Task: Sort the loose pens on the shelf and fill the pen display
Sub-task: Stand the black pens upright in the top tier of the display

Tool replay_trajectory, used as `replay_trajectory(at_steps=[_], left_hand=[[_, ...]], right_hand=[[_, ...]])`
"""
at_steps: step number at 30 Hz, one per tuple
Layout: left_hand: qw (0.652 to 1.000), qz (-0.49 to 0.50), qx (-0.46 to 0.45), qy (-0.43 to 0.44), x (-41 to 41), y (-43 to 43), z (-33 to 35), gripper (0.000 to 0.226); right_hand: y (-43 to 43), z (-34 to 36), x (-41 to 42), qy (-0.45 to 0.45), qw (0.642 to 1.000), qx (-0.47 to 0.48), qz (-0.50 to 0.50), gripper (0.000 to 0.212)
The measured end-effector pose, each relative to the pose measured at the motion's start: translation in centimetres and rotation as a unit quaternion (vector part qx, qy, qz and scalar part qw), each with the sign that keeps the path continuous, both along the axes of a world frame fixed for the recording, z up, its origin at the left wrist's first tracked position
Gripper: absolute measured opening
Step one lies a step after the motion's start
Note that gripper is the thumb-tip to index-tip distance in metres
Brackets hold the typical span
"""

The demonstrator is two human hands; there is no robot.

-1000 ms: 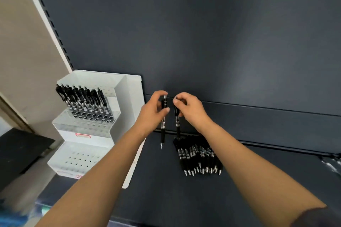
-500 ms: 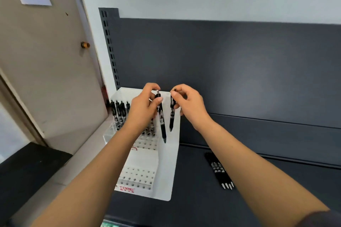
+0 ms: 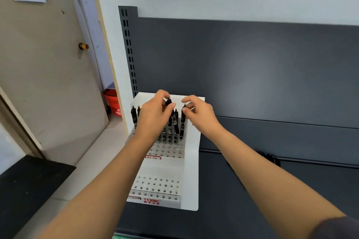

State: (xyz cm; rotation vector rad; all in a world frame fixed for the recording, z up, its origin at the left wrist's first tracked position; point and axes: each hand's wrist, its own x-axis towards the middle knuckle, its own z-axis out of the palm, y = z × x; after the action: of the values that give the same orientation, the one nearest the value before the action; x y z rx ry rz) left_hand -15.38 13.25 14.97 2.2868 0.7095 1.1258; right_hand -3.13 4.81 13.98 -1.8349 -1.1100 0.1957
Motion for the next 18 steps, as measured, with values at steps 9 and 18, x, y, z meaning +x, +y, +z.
replay_trajectory(at_steps=[9,18], left_hand=[[0.998,0.016,0.027,0.045,0.9,-0.4,-1.0,0.022],[0.985,0.030,0.088,0.147,2.4,-0.7,-3.0,0.028]], right_hand=[[1.0,-1.3,1.1,-0.195,0.978,-0.072,-0.028,0.019],[0.4,-2.0,2.9,-0.170,0.984,-0.051,0.018,0.022]])
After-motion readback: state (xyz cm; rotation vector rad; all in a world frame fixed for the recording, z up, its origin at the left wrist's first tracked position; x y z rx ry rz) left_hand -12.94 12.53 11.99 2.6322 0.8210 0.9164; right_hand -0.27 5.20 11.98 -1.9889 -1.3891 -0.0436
